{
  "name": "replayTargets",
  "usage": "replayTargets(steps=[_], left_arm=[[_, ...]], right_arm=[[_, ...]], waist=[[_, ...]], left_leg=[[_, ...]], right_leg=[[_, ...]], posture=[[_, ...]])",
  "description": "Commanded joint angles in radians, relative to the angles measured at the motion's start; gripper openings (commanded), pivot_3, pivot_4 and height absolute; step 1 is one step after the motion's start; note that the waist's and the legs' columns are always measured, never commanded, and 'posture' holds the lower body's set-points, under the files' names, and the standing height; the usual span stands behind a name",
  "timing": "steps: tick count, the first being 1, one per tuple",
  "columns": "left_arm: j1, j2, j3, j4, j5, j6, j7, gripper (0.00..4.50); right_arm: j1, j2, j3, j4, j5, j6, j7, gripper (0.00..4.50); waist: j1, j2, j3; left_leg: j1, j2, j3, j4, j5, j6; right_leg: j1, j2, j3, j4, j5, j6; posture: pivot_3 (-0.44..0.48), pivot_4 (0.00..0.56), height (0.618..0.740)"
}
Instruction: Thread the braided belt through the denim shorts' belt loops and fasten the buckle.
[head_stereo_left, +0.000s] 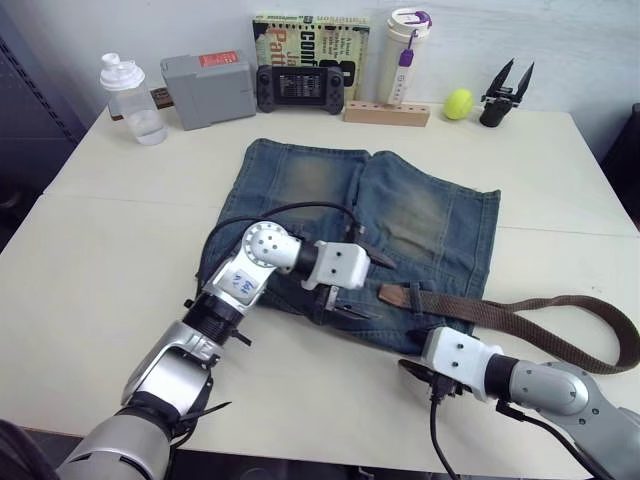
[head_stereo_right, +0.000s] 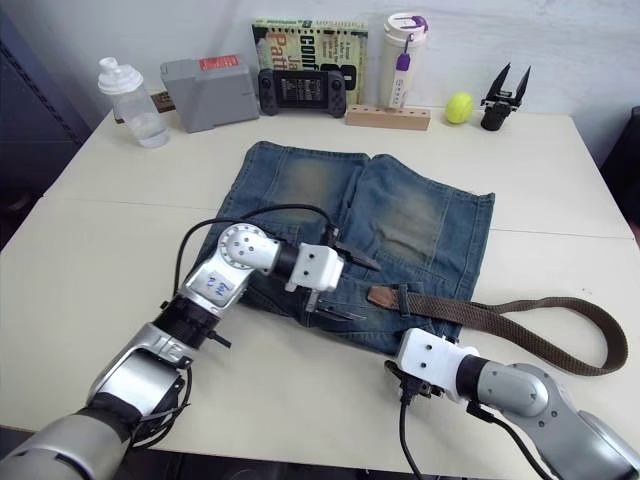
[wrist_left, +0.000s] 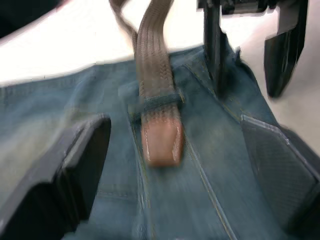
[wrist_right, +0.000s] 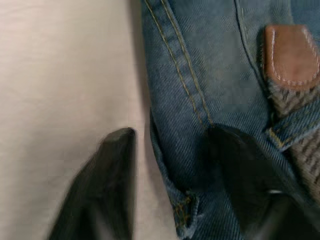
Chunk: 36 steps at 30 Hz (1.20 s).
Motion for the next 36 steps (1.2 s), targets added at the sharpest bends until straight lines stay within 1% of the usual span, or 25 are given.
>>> replayTargets(steps=[1, 2, 3, 4, 6, 8, 12, 13, 15, 19, 22, 24, 30, 31, 36], left_arm=[[-0.109, -0.133, -0.114, 0.236, 0.258, -0.4, 0.22, 4.5], [-0.121, -0.146, -0.129, 0.272, 0.304, -0.44, 0.268, 4.5], [-0.128, -0.154, -0.136, 0.295, 0.332, -0.468, 0.295, 4.5], [-0.141, -0.16, -0.144, 0.336, 0.368, -0.51, 0.331, 4.5], [-0.17, -0.157, -0.165, 0.411, 0.443, -0.594, 0.402, 4.5], [-0.193, -0.157, -0.175, 0.478, 0.491, -0.663, 0.458, 4.5], [-0.232, -0.152, -0.196, 0.572, 0.595, -0.749, 0.591, 4.5], [-0.238, -0.155, -0.196, 0.592, 0.606, -0.751, 0.611, 4.5], [-0.24, -0.174, -0.175, 0.618, 0.58, -0.725, 0.613, 4.5], [-0.247, -0.181, -0.154, 0.614, 0.57, -0.685, 0.624, 4.5], [-0.25, -0.176, -0.141, 0.6, 0.558, -0.666, 0.621, 3.7], [-0.251, -0.172, -0.131, 0.584, 0.538, -0.66, 0.606, 2.72], [-0.235, -0.168, -0.107, 0.543, 0.487, -0.657, 0.533, 0.22], [-0.234, -0.167, -0.103, 0.535, 0.48, -0.655, 0.522, 0.02], [-0.227, -0.131, -0.072, 0.462, 0.427, -0.63, 0.456, 0.02]], right_arm=[[0.007, 0.045, 0.046, 0.079, -0.151, -0.136, -0.024, 0.95], [0.007, 0.053, 0.044, 0.083, -0.153, -0.138, -0.026, 0.65], [0.006, 0.059, 0.043, 0.086, -0.156, -0.14, -0.026, 0.27], [0.011, 0.068, 0.035, 0.089, -0.162, -0.147, -0.023, 0.05], [0.02, 0.083, 0.017, 0.09, -0.168, -0.152, -0.018, 0.05], [0.027, 0.097, 0.0, 0.091, -0.172, -0.155, -0.011, 0.05], [0.023, 0.126, -0.023, 0.091, -0.175, -0.14, 0.001, 0.05], [0.02, 0.132, -0.026, 0.091, -0.175, -0.137, 0.004, 0.05], [0.017, 0.14, -0.027, 0.089, -0.179, -0.131, 0.01, 0.05], [0.017, 0.165, -0.029, 0.083, -0.176, -0.115, 0.018, 0.05], [0.015, 0.176, -0.022, 0.084, -0.188, -0.104, 0.026, 0.0], [0.014, 0.181, -0.016, 0.087, -0.196, -0.093, 0.03, 0.0], [-0.004, 0.194, -0.01, 0.103, -0.209, -0.07, 0.043, 0.0], [-0.008, 0.197, -0.01, 0.107, -0.212, -0.061, 0.044, 0.0], [-0.027, 0.213, -0.025, 0.13, -0.215, 0.01, 0.041, 0.0]], waist=[[0.003, 0.0, 0.0], [0.005, 0.0, 0.0], [0.004, 0.0, 0.0], [0.005, 0.0, 0.0], [0.002, 0.0, 0.0], [0.0, 0.0, 0.0], [0.003, 0.0, 0.0], [0.004, 0.0, 0.0], [0.004, 0.0, 0.0], [0.004, 0.0, 0.0], [0.004, 0.0, 0.0], [0.004, 0.0, 0.0], [0.0, 0.0, 0.0], [0.0, 0.0, 0.0], [-0.01, 0.0, 0.0]], left_leg=[[0.0, 0.0, 0.0, 0.0, 0.0, 0.0], [0.0, 0.0, 0.0, 0.001, 0.0, 0.0], [0.0, 0.0, -0.001, 0.002, 0.0, 0.0], [0.0, 0.0, -0.001, 0.004, 0.0, 0.001], [-0.001, 0.001, -0.002, 0.007, -0.002, 0.002], [-0.002, 0.001, -0.002, 0.008, -0.002, 0.003], [-0.002, 0.001, -0.002, 0.01, -0.004, 0.006], [-0.002, 0.001, -0.002, 0.01, -0.005, 0.007], [-0.002, 0.001, -0.002, 0.011, -0.005, 0.007], [-0.003, 0.001, -0.002, 0.012, -0.006, 0.008], [-0.003, 0.001, -0.002, 0.012, -0.006, 0.008], [-0.003, 0.001, -0.002, 0.012, -0.006, 0.008], [-0.003, 0.001, -0.002, 0.012, -0.006, 0.008], [-0.003, 0.001, -0.002, 0.012, -0.006, 0.008], [-0.003, 0.001, -0.002, 0.012, -0.006, 0.008]], right_leg=[[0.0, 0.0, 0.0, 0.0, 0.0, 0.0], [0.0, 0.0, 0.0, 0.0, 0.0, 0.0], [0.001, 0.0, 0.0, 0.0, 0.0, 0.0], [0.002, 0.0, 0.0, 0.0, 0.0, 0.0], [0.002, 0.0, -0.001, 0.001, 0.0, 0.0], [0.002, 0.0, -0.001, 0.001, 0.0, 0.0], [0.002, -0.001, -0.001, 0.002, 0.0, 0.0], [0.002, -0.001, -0.001, 0.002, 0.0, 0.0], [0.002, -0.001, -0.001, 0.002, 0.0, 0.0], [0.002, -0.001, -0.001, 0.002, 0.0, 0.0], [0.002, -0.001, -0.001, 0.002, 0.0, 0.0], [0.002, -0.001, -0.001, 0.002, 0.0, 0.0], [0.002, -0.001, -0.001, 0.002, 0.0, 0.0], [0.002, -0.001, -0.001, 0.002, 0.0, 0.0], [0.002, -0.001, -0.001, 0.003, 0.0, 0.0]], posture=[[0.0, 0.15, 0.697], [0.0, 0.15, 0.697], [0.0, 0.15, 0.697], [0.0, 0.15, 0.697], [0.0, 0.15, 0.697], [0.0, 0.15, 0.697], [0.0, 0.15, 0.697], [0.0, 0.15, 0.697], [0.0, 0.15, 0.697], [0.0, 0.15, 0.697], [0.0, 0.15, 0.697], [0.0, 0.15, 0.697], [0.0, 0.15, 0.697], [0.0, 0.15, 0.697], [0.0, 0.15, 0.697]])
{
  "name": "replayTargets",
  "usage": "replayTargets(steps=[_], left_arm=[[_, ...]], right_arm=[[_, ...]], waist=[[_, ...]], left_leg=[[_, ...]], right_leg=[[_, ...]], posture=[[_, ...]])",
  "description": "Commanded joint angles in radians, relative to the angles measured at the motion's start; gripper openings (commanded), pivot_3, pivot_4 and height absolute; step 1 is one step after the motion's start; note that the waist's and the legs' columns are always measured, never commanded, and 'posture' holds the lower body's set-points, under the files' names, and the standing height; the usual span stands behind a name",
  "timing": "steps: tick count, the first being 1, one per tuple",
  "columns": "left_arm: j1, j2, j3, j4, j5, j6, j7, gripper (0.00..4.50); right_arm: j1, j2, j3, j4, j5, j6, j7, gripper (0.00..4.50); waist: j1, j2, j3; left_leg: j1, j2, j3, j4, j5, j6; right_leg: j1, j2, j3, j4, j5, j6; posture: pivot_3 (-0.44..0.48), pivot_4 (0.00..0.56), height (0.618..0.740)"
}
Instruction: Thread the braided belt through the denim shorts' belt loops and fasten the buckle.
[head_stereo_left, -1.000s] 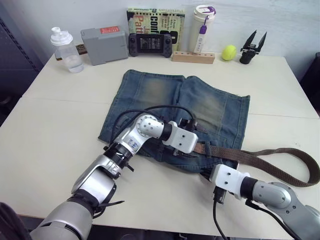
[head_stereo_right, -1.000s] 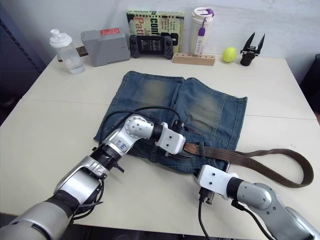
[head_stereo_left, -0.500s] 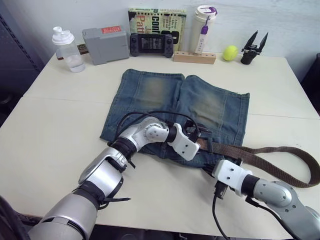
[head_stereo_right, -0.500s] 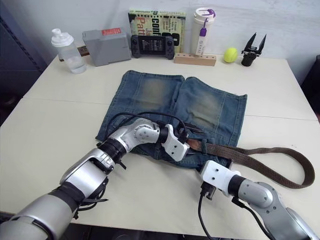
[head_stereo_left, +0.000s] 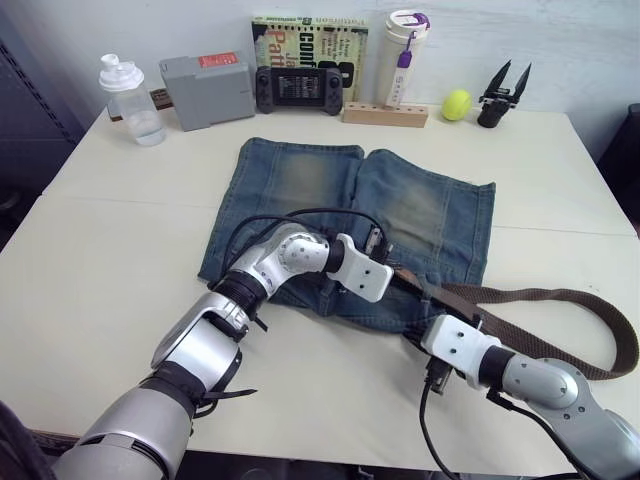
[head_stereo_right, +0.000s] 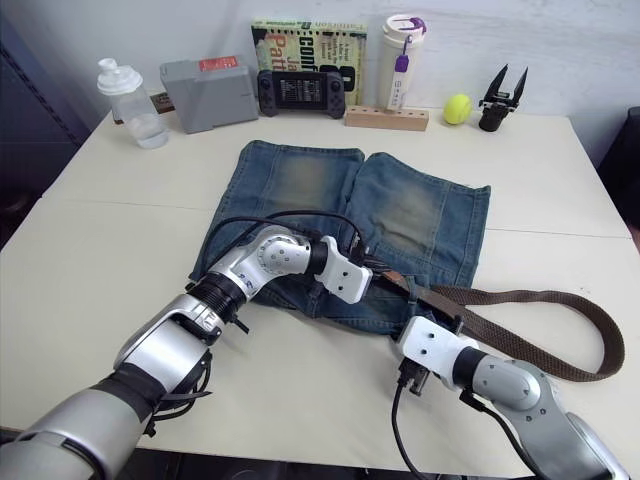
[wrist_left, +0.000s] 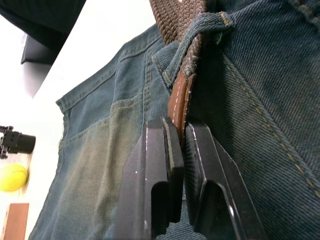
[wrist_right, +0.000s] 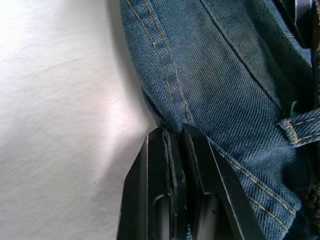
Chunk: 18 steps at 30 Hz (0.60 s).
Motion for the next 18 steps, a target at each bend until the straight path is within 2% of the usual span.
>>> replayTargets(steps=[1, 6, 12, 18], left_arm=[[0.001, 0.032, 0.053, -0.093, -0.067, 0.018, -0.043, 0.02], [0.023, 0.1, 0.076, -0.185, -0.082, 0.065, -0.088, 0.02], [0.058, 0.165, 0.096, -0.297, -0.092, 0.136, -0.135, 0.02], [0.092, 0.253, 0.133, -0.402, -0.122, 0.26, -0.204, 0.02]], right_arm=[[-0.002, 0.006, -0.009, 0.033, -0.015, 0.079, -0.001, 0.0], [-0.029, 0.028, -0.05, 0.063, 0.012, 0.171, -0.012, 0.0], [-0.098, 0.113, -0.104, 0.074, 0.114, 0.34, -0.026, 0.0], [-0.132, 0.119, -0.116, 0.08, 0.179, 0.441, -0.018, 0.0]], waist=[[-0.007, 0.0, 0.0], [-0.012, 0.0, 0.0], [-0.013, 0.0, 0.0], [-0.015, 0.0, 0.0]], left_leg=[[0.0, 0.0, 0.0, 0.0, 0.0, 0.0], [0.0, 0.0, 0.0, 0.0, 0.0, 0.0], [0.0, 0.0, 0.0, 0.001, 0.0, 0.0], [0.0, 0.0, 0.0, 0.0, 0.0, 0.0]], right_leg=[[0.0, 0.0, 0.0, 0.0, 0.0, 0.0], [0.0, 0.0, 0.0, 0.0, 0.0, 0.0], [0.001, 0.0, 0.0, 0.001, 0.0, 0.0], [0.0, 0.0, 0.001, 0.002, 0.0, 0.0]], posture=[[0.0, 0.15, 0.697], [0.0, 0.15, 0.697], [0.0, 0.15, 0.697], [0.0, 0.15, 0.697]])
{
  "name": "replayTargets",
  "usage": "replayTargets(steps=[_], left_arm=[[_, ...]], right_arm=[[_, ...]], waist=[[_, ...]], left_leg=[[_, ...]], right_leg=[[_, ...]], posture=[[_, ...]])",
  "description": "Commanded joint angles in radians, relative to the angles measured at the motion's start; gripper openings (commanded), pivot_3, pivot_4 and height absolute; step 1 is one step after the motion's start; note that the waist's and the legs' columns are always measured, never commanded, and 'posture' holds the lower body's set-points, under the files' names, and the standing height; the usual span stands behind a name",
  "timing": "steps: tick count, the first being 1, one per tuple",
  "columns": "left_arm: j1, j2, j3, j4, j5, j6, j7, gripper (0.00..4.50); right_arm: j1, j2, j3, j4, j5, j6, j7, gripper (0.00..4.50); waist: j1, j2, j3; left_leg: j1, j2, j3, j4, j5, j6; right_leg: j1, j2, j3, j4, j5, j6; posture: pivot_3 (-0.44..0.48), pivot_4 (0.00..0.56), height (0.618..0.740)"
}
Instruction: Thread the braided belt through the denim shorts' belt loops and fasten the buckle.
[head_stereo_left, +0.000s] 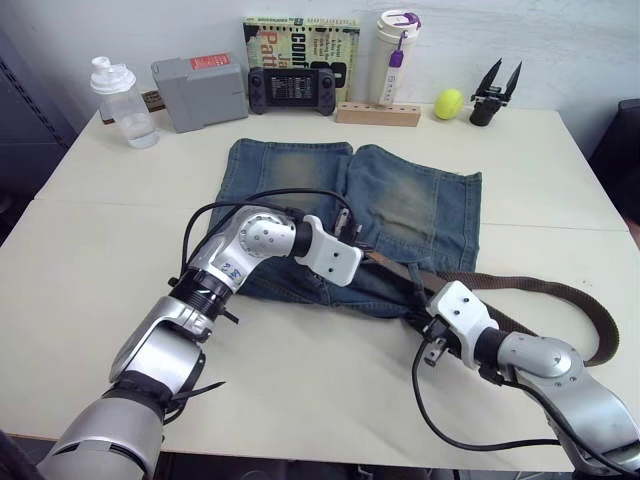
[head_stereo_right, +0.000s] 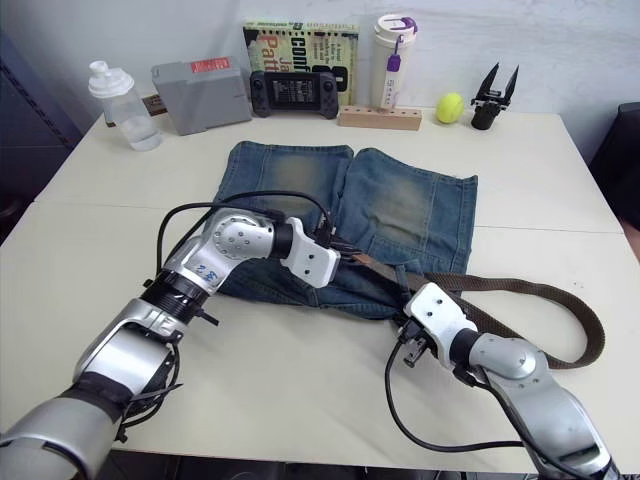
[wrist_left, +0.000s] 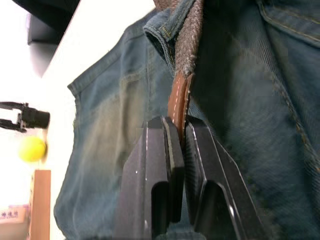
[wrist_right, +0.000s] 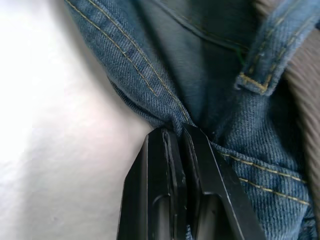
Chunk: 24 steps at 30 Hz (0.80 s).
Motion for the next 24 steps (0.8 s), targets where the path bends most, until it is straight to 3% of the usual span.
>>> replayTargets(steps=[1, 4, 7, 9, 12, 16, 20, 24], left_arm=[[-0.001, 0.057, 0.068, -0.077, -0.054, 0.111, -0.058, 0.02], [-0.006, 0.046, 0.07, -0.143, -0.113, 0.236, -0.118, 0.02], [-0.006, -0.05, 0.046, -0.227, -0.199, 0.424, -0.168, 0.02], [-0.012, -0.081, 0.017, -0.243, -0.186, 0.483, -0.19, 0.02], [-0.049, -0.119, -0.016, -0.182, -0.1, 0.399, -0.138, 0.02], [-0.063, -0.148, 0.002, -0.136, -0.068, 0.416, -0.077, 0.02], [-0.097, -0.187, -0.004, -0.014, 0.002, 0.357, 0.054, 0.02], [-0.102, -0.214, 0.0, 0.002, -0.017, 0.354, 0.032, 0.02]], right_arm=[[0.009, -0.011, -0.032, 0.064, 0.01, 0.094, -0.015, 0.0], [-0.012, -0.009, -0.021, 0.078, 0.028, 0.11, -0.016, 0.0], [-0.041, -0.009, 0.018, 0.101, 0.031, 0.107, -0.012, 0.0], [-0.058, -0.008, 0.035, 0.114, 0.032, 0.103, -0.009, 0.0], [-0.08, -0.007, 0.057, 0.123, 0.029, 0.094, -0.004, 0.0], [-0.095, -0.007, 0.063, 0.136, 0.031, 0.092, -0.003, 0.0], [-0.11, 0.006, 0.082, 0.151, 0.024, 0.086, -0.01, 0.0], [-0.111, 0.011, 0.09, 0.147, 0.029, 0.087, -0.011, 0.0]], waist=[[0.0, 0.0, 0.0], [-0.001, 0.0, 0.0], [0.0, 0.0, 0.0], [0.0, -0.001, -0.001], [0.0, -0.002, -0.002], [-0.001, -0.003, -0.004], [0.0, -0.005, -0.006], [0.0, -0.006, -0.007]], left_leg=[[0.0, 0.0, 0.0, 0.0, 0.0, 0.0], [0.0, 0.0, 0.0, 0.0, 0.0, 0.0], [0.0, 0.0, 0.0, 0.0, 0.0, 0.0], [0.0, 0.0, 0.0, 0.001, 0.0, 0.0], [0.002, 0.0, 0.001, 0.001, 0.0, 0.0], [0.003, 0.0, 0.001, -0.001, 0.0, 0.0], [0.003, 0.0, 0.001, 0.0, 0.0, 0.0], [0.002, 0.0, 0.001, 0.0, 0.0, 0.0]], right_leg=[[0.0, 0.0, 0.0, 0.0, 0.0, 0.0], [0.0, 0.0, 0.0, 0.0, 0.0, 0.0], [0.0, 0.0, 0.0, 0.0, 0.0, 0.0], [0.001, 0.001, 0.0, 0.0, 0.0, 0.0], [0.002, 0.0, 0.001, 0.0, 0.0, 0.001], [0.002, 0.0, 0.001, 0.0, 0.0, 0.001], [0.002, 0.0, 0.001, 0.0, 0.0, 0.001], [0.002, 0.0, 0.001, 0.0, 0.0, 0.001]], posture=[[0.0, 0.15, 0.697], [0.0, 0.15, 0.697], [0.0, 0.15, 0.697], [0.0, 0.15, 0.697], [0.0, 0.15, 0.697], [0.0, 0.15, 0.697], [0.0, 0.15, 0.697], [0.0, 0.15, 0.697]])
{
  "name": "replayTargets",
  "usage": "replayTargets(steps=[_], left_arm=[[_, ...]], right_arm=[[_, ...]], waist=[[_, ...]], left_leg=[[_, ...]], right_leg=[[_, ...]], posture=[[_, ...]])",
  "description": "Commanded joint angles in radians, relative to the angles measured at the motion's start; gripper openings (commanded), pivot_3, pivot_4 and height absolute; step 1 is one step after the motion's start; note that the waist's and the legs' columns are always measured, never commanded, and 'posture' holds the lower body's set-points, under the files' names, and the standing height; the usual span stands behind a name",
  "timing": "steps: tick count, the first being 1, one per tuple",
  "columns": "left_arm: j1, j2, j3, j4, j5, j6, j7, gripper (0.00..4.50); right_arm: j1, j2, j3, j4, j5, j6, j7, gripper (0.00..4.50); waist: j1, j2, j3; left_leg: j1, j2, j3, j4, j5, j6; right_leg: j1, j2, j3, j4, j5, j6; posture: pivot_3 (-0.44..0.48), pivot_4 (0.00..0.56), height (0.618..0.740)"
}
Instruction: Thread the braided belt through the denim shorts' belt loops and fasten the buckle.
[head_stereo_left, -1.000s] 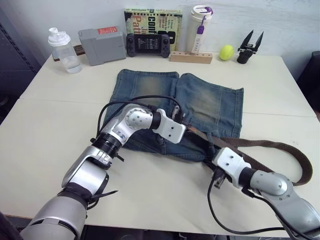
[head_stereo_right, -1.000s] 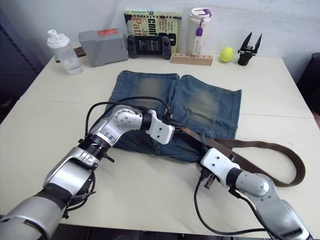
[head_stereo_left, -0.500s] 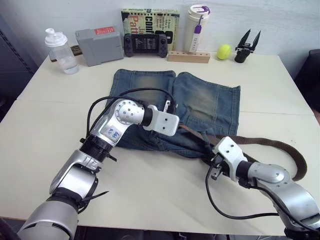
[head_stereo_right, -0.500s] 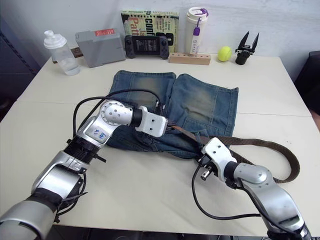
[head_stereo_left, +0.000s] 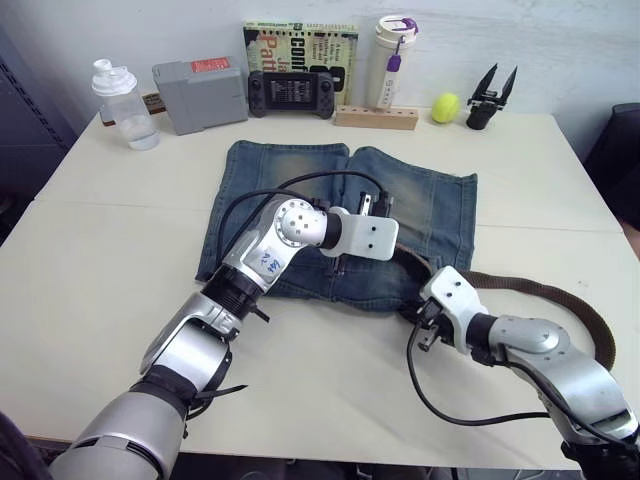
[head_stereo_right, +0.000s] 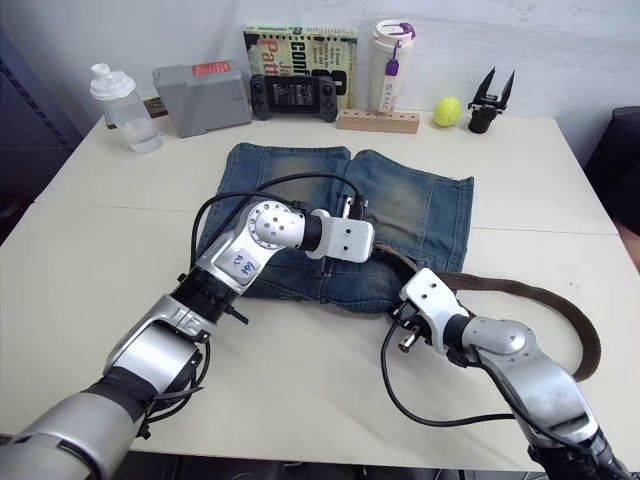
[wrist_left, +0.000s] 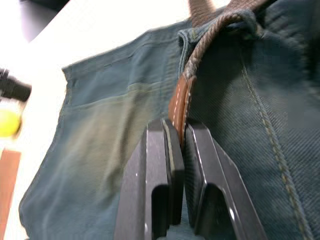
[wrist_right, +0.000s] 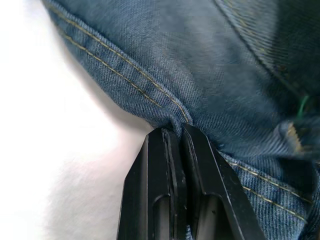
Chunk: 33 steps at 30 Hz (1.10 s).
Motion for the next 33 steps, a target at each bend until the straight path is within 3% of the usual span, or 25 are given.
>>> replayTargets(steps=[1, 5, 9, 13, 16, 18, 24, 26, 27, 28, 29, 33], left_arm=[[-0.031, 0.009, 0.008, -0.041, -0.014, -0.034, -0.033, 0.02], [-0.007, 0.094, 0.027, -0.134, -0.038, 0.011, -0.142, 0.02], [0.024, 0.177, 0.078, -0.286, -0.123, 0.181, -0.278, 0.02], [0.04, 0.254, 0.106, -0.367, -0.145, 0.271, -0.329, 0.02], [0.09, 0.285, 0.13, -0.427, -0.186, 0.359, -0.348, 0.02], [0.138, 0.326, 0.12, -0.417, -0.153, 0.328, -0.335, 0.02], [0.208, 0.295, 0.14, -0.403, -0.18, 0.246, -0.261, 0.02], [0.237, 0.282, 0.152, -0.375, -0.191, 0.191, -0.227, 0.89], [0.244, 0.278, 0.158, -0.363, -0.195, 0.183, -0.215, 1.05], [0.248, 0.276, 0.162, -0.356, -0.194, 0.178, -0.208, 1.69], [0.249, 0.282, 0.165, -0.354, -0.192, 0.167, -0.207, 2.03], [0.247, 0.275, 0.243, -0.408, -0.326, 0.311, -0.251, 3.86]], right_arm=[[0.023, 0.008, 0.039, 0.061, -0.022, 0.022, -0.015, 0.0], [0.024, 0.001, 0.042, 0.075, -0.024, 0.008, -0.007, 0.0], [0.009, 0.001, 0.049, 0.093, -0.024, 0.005, -0.001, 0.0], [-0.01, 0.003, 0.057, 0.106, -0.024, 0.006, 0.003, 0.0], [-0.02, -0.003, 0.061, 0.115, -0.025, 0.002, 0.012, 0.0], [-0.028, -0.008, 0.065, 0.122, -0.026, 0.0, 0.021, 0.0], [-0.06, -0.008, 0.068, 0.141, -0.023, -0.007, 0.044, 0.0], [-0.071, -0.011, 0.069, 0.134, -0.017, -0.029, 0.064, 0.0], [-0.073, -0.01, 0.063, 0.128, -0.007, -0.024, 0.071, 0.0], [-0.073, -0.009, 0.058, 0.124, 0.0, -0.02, 0.076, 0.0], [-0.071, -0.022, 0.055, 0.115, 0.01, -0.025, 0.099, 0.0], [-0.046, -0.088, 0.018, 0.091, 0.062, -0.061, 0.213, 0.0]], waist=[[-0.001, 0.0, 0.0], [-0.006, 0.0, 0.0], [-0.008, 0.0, -0.001], [-0.012, 0.0, -0.001], [-0.02, 0.001, -0.001], [-0.023, 0.001, -0.002], [-0.022, -0.002, -0.004], [-0.021, -0.002, -0.004], [-0.021, -0.002, -0.005], [-0.022, -0.002, -0.005], [-0.023, -0.002, -0.005], [-0.02, -0.001, -0.004]], left_leg=[[0.0, 0.0, 0.0, 0.0, 0.0, 0.0], [0.0, 0.0, 0.0, -0.001, 0.0, -0.001], [0.0, 0.0, 0.0, -0.001, 0.0, -0.001], [0.001, 0.0, 0.0, -0.001, 0.0, -0.001], [0.001, 0.0, 0.0, -0.002, 0.0, -0.001], [0.001, 0.0, 0.0, -0.002, 0.0, -0.002], [0.001, 0.001, 0.0, -0.001, 0.0, -0.002], [0.001, 0.0, 0.0, -0.002, 0.0, -0.002], [0.001, 0.0, -0.001, -0.002, 0.0, -0.002], [0.001, 0.0, -0.001, -0.002, 0.0, -0.002], [0.001, 0.001, 0.0, -0.003, 0.0, -0.002], [0.0, 0.0, 0.0, -0.003, 0.0, -0.002]], right_leg=[[0.0, 0.0, 0.0, 0.0, 0.0, 0.0], [-0.001, 0.0, 0.0, 0.0, 0.0, 0.0], [0.0, 0.0, 0.0, 0.0, 0.0, 0.0], [0.0, 0.0, 0.0, 0.0, 0.0, 0.0], [0.0, 0.001, 0.0, 0.0, 0.0, 0.0], [0.0, 0.001, 0.0, 0.0, 0.0, 0.0], [0.0, 0.0, 0.0, 0.0, 0.0, 0.0], [0.0, 0.0, 0.0, 0.0, 0.0, 0.0], [0.0, 0.0, 0.0, -0.001, 0.0, 0.0], [0.0, 0.0, 0.0, -0.001, 0.0, 0.0], [0.0, 0.0, 0.0, -0.001, 0.0, 0.0], [-0.002, 0.0, 0.0, 0.0, 0.0, 0.0]], posture=[[0.0, 0.15, 0.697], [0.0, 0.15, 0.697], [0.0, 0.15, 0.697], [0.0, 0.15, 0.697], [0.0, 0.15, 0.697], [0.0, 0.15, 0.697], [0.0, 0.15, 0.697], [0.0, 0.15, 0.697], [0.0, 0.15, 0.697], [0.0, 0.15, 0.697], [0.0, 0.15, 0.697], [0.0, 0.15, 0.697]])
